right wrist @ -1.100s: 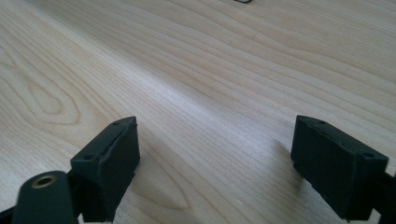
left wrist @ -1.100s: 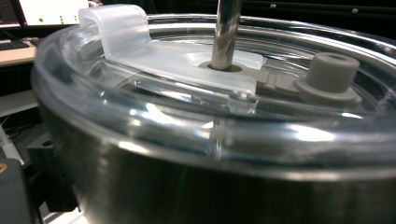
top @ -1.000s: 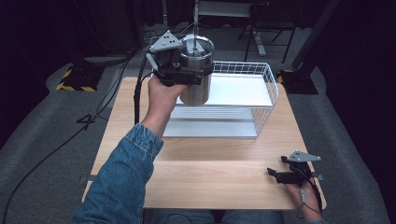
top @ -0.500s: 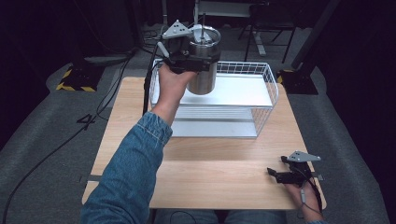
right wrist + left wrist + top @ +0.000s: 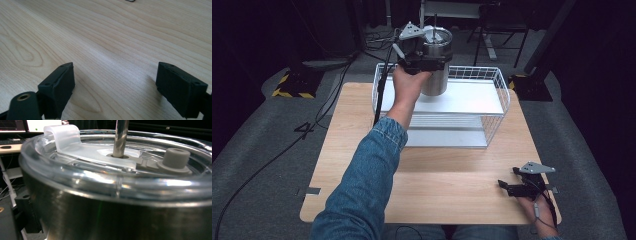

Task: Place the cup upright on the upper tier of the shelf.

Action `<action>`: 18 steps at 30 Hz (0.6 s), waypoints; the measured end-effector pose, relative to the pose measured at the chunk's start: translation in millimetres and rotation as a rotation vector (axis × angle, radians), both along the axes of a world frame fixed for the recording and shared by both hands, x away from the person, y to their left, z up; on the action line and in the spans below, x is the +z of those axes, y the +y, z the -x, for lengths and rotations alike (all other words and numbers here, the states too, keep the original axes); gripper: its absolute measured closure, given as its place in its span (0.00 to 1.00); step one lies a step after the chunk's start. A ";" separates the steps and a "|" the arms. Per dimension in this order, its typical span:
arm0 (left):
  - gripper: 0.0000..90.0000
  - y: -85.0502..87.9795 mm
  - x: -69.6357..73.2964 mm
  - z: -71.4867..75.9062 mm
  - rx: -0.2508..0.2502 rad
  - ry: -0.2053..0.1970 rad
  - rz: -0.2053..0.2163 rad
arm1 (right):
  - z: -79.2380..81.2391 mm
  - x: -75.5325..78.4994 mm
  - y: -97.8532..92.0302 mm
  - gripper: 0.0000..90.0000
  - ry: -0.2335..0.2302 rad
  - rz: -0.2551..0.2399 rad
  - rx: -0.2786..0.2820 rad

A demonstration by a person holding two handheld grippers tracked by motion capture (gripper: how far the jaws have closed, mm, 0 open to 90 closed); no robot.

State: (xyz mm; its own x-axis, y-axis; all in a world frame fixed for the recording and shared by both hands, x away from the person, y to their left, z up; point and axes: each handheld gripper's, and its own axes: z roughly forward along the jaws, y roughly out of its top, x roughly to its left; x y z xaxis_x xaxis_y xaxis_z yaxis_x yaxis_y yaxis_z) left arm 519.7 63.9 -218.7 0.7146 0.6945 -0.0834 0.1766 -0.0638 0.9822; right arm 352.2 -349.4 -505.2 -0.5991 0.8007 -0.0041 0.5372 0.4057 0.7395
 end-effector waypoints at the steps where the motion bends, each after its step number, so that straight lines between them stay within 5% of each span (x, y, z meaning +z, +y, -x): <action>1: 0.04 -2.1 -1.5 -1.2 0.002 0.001 -0.006 | 0.0 0.0 0.1 0.18 0.000 0.000 0.001; 18: 0.04 -15.7 -20.0 -16.2 0.013 0.034 -0.042 | 0.3 0.0 0.2 0.18 -0.001 -0.001 0.003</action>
State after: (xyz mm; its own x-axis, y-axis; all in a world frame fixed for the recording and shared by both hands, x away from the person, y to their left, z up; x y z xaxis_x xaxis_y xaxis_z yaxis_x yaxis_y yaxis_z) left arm 535.8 48.2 -238.7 0.7025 0.7074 -0.0779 0.2105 -0.1019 0.9723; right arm 351.9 -349.1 -505.1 -0.6012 0.7991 -0.0045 0.5351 0.4068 0.7404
